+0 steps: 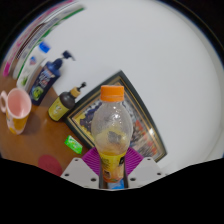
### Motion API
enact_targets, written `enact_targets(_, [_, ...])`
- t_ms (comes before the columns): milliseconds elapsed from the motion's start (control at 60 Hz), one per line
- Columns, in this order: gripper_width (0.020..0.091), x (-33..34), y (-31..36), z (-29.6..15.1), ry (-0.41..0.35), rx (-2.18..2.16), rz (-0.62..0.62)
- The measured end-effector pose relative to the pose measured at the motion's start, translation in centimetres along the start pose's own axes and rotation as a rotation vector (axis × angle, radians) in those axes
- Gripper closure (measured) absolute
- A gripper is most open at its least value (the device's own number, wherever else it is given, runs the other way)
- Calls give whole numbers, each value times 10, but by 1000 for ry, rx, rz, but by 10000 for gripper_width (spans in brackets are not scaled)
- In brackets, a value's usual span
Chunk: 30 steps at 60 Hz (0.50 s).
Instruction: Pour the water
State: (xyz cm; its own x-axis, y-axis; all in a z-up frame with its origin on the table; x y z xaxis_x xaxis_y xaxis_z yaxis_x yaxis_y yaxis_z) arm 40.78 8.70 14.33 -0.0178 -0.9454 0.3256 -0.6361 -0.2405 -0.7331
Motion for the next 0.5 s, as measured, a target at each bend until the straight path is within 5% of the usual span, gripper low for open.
enact_targets(500, [834, 0, 81, -73, 180, 1097, 137])
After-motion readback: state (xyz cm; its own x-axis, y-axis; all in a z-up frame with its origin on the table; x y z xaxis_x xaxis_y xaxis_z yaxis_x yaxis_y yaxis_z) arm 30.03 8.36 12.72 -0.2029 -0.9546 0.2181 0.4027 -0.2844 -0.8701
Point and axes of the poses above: the point between the fingertips, and its own axes, seen from behind it with the camera up: y to the left, z down, x backward, against the way the camera looks, the point moved 3 cm from there along x, backward, against the way the camera looks, and after that the axes turned 11 degrees about -z, right-handed, at the moved point
